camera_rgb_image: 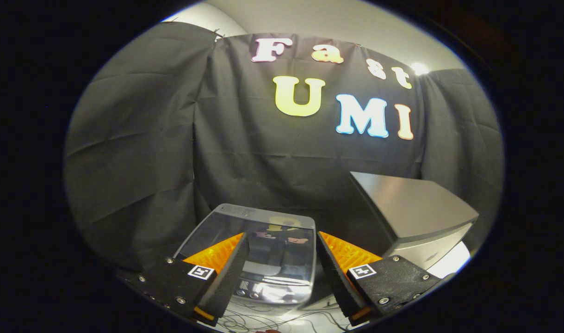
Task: Put the clothes into the washing machine and then close the washing machine lid.
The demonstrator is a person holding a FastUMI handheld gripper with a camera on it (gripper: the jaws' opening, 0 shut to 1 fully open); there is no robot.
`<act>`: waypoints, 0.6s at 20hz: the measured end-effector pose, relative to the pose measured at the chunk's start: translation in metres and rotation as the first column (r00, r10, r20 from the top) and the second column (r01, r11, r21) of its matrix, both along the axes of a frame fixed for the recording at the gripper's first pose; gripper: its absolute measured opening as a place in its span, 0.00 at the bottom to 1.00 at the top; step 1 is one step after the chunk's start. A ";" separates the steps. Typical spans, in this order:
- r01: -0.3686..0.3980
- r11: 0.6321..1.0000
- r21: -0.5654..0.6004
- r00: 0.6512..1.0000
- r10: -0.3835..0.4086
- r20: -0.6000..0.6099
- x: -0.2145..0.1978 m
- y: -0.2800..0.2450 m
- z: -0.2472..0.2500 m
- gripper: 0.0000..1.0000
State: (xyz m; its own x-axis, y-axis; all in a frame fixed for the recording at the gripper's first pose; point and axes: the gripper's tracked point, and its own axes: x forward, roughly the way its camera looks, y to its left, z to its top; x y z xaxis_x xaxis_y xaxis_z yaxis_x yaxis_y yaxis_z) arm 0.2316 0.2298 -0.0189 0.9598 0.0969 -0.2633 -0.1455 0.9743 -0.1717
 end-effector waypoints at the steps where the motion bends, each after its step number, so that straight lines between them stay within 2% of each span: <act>1: -0.024 1.000 0.001 1.000 0.024 0.007 -0.018 -0.009 0.004 0.90; 4: -0.074 0.996 0.057 0.997 0.072 0.037 -0.079 -0.043 0.019 0.91; 8: -0.059 0.994 0.093 0.997 0.054 0.054 -0.155 -0.106 0.033 0.91; 12: -0.025 0.996 0.080 0.997 0.019 0.078 -0.212 -0.152 0.053 0.91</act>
